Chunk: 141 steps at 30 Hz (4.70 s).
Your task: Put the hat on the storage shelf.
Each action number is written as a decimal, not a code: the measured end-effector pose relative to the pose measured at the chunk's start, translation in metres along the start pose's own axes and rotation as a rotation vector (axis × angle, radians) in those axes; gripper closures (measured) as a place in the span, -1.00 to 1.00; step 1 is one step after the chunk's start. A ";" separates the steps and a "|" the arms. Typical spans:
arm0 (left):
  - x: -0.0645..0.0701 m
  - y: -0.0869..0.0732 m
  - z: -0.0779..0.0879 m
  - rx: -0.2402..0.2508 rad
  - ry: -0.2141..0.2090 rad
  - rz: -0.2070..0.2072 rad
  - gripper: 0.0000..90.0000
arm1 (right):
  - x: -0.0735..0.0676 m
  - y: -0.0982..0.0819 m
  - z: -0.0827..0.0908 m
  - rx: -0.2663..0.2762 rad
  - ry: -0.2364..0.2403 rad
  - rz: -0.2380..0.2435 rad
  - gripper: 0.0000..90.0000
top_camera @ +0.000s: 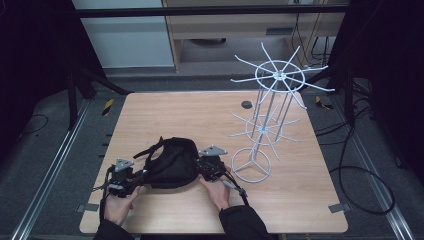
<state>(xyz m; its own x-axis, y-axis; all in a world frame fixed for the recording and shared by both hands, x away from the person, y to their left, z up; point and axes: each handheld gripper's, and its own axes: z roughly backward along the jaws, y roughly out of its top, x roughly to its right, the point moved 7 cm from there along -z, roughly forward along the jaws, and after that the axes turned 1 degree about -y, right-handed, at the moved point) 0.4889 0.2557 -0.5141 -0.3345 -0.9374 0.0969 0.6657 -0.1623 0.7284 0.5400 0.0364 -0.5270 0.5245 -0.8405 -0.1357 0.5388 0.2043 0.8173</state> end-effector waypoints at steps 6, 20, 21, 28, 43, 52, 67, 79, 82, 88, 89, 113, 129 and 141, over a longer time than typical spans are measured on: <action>0.004 -0.001 -0.005 -0.011 -0.003 -0.009 0.65 | -0.004 0.023 0.019 0.135 0.010 0.061 0.86; 0.007 0.010 -0.029 0.026 0.009 0.002 0.72 | -0.029 0.054 0.065 0.318 0.172 0.274 0.87; 0.006 0.012 -0.030 0.033 0.015 0.002 0.73 | -0.030 0.053 0.065 0.317 0.179 0.279 0.87; 0.000 0.015 -0.037 0.057 0.003 0.023 0.75 | -0.037 0.041 0.067 0.298 0.262 0.346 0.87; -0.005 0.021 -0.027 0.078 -0.079 0.055 0.40 | -0.018 0.042 0.070 0.296 0.121 0.378 0.88; -0.004 0.026 -0.026 0.096 -0.089 0.056 0.78 | -0.015 0.051 0.076 0.332 0.105 0.411 0.88; -0.009 0.021 -0.037 0.120 -0.033 0.052 0.71 | -0.062 0.017 0.086 0.274 0.387 0.619 0.87; -0.005 -0.002 0.013 0.124 -0.112 0.041 -0.05 | -0.063 0.004 0.080 0.197 0.304 0.641 0.84; -0.001 -0.001 0.029 0.174 -0.120 0.022 -0.06 | -0.061 0.003 0.078 0.192 0.293 0.621 0.83; 0.012 0.009 0.048 0.254 -0.121 -0.047 -0.05 | -0.057 0.000 0.077 0.184 0.283 0.604 0.82; 0.014 0.012 0.050 0.264 -0.120 -0.057 -0.05 | -0.057 0.000 0.077 0.183 0.282 0.604 0.82; 0.025 0.047 0.040 0.221 -0.069 -0.240 -0.19 | -0.063 0.001 0.075 0.171 0.295 0.618 0.82; 0.021 0.035 0.036 0.187 -0.063 -0.272 0.88 | -0.065 0.007 0.081 0.160 0.321 0.547 0.59; 0.016 0.023 0.043 0.198 -0.053 -0.297 0.88 | -0.045 0.050 0.095 0.234 0.274 0.354 0.23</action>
<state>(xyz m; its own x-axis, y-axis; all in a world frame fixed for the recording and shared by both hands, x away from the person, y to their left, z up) 0.4703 0.2505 -0.4668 -0.5318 -0.8401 -0.1071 0.3941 -0.3575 0.8467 0.4808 0.0369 -0.4270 0.8193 -0.5706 0.0562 0.1506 0.3087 0.9392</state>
